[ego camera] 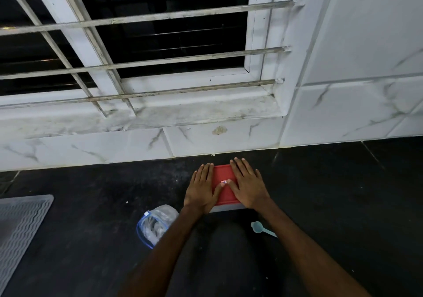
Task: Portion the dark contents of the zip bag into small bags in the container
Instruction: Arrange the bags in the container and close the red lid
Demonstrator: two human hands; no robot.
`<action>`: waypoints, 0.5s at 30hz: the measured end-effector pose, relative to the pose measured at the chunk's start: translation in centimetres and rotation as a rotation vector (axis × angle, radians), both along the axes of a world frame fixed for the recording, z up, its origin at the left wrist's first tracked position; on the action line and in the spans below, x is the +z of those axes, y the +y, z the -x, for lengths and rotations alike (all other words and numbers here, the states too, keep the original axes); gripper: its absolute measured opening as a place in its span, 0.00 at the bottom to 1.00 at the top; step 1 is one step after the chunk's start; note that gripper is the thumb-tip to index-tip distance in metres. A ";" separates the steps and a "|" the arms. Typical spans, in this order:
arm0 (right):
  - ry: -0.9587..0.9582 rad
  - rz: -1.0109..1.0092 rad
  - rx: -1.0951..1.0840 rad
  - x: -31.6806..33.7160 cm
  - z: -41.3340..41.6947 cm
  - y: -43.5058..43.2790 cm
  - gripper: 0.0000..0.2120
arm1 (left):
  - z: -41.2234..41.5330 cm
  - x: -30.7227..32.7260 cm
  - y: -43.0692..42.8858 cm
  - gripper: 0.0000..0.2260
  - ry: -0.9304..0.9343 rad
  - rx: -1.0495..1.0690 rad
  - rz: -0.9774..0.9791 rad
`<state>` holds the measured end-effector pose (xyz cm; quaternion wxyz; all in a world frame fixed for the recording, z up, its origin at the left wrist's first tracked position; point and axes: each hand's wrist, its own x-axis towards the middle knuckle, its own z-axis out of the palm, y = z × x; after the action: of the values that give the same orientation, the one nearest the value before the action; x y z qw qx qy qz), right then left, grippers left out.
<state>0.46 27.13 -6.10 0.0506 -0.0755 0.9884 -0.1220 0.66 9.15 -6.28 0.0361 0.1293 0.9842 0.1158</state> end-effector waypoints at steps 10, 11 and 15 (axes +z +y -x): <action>0.062 0.005 -0.014 -1.2 0.2 -0.4 0.31 | 0.4 -1.9 -0.2 0.43 -0.008 0.048 -0.152; 0.055 0.015 -0.016 -1.3 0.2 -0.4 0.31 | 0.6 -1.8 -0.3 0.44 -0.032 0.040 -0.134; -0.081 0.170 -0.008 -0.6 1.1 0.1 0.32 | 1.1 -0.7 -0.3 0.44 -0.117 0.012 -0.050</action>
<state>-0.68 27.28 -6.69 0.0832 -0.0705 0.9719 -0.2084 -0.44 8.83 -7.00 0.0894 0.1171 0.9779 0.1481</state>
